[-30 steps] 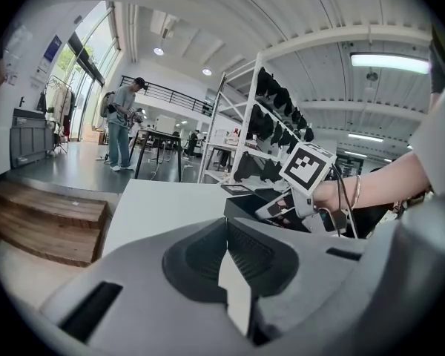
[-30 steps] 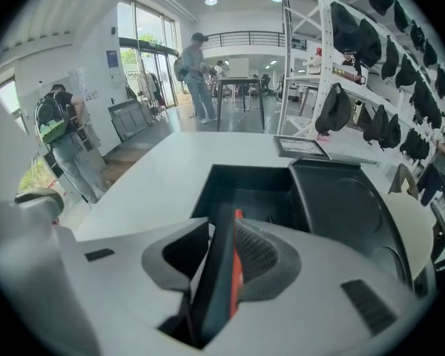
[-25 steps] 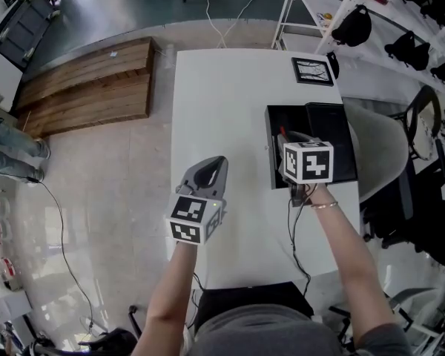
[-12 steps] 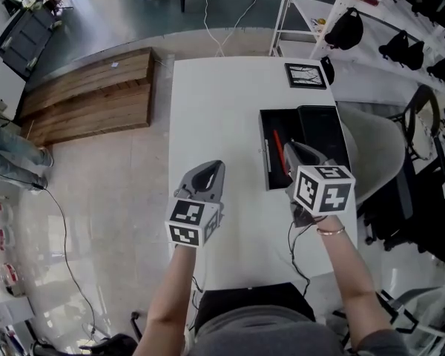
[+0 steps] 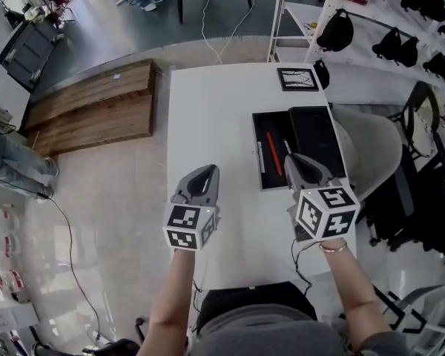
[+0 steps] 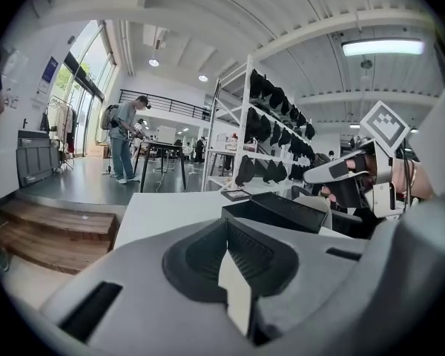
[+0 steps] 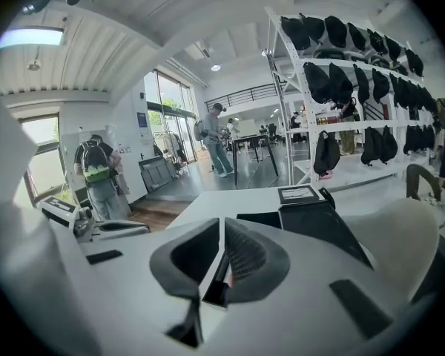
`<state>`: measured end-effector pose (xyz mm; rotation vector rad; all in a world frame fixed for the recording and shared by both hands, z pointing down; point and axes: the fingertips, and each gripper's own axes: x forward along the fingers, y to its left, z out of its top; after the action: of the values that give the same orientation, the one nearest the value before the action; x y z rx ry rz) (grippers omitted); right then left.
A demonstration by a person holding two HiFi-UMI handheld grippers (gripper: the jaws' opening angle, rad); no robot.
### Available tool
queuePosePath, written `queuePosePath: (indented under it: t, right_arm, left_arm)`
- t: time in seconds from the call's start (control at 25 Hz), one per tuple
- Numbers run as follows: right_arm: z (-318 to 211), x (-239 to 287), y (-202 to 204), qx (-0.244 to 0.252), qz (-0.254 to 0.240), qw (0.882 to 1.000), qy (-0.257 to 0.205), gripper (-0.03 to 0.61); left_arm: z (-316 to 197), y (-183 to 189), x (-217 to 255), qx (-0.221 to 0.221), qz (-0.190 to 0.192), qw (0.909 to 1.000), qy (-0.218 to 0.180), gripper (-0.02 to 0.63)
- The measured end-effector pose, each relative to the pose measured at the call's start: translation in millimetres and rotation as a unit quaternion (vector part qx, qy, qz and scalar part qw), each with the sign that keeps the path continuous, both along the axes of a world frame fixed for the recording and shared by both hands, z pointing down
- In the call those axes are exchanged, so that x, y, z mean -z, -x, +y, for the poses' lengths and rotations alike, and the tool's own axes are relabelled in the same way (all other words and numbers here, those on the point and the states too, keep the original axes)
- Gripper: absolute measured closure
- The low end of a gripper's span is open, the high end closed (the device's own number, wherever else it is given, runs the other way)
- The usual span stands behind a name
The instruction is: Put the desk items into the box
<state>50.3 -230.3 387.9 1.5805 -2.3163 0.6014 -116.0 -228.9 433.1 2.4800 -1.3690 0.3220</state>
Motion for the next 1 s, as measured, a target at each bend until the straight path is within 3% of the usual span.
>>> queuePosePath:
  t: [0.36, 0.56, 1.0]
  right_arm:
    - [31.3, 9.6, -12.4, 0.011, 0.000, 0.999, -0.040, 0.572]
    - [42.8, 11.8, -18.2, 0.021, -0.039, 0.998, -0.048, 0.574]
    - [63.5, 14.9, -31.6, 0.040, -0.022, 0.996, -0.077, 0.575]
  left_arm:
    - [11.2, 5.7, 8.6, 0.018, -0.004, 0.9998, -0.006, 0.607]
    - [16.2, 10.4, 12.9, 0.031, -0.006, 0.9995, -0.010, 0.607]
    - [27.2, 11.0, 23.3, 0.049, -0.005, 0.9986, -0.019, 0.607]
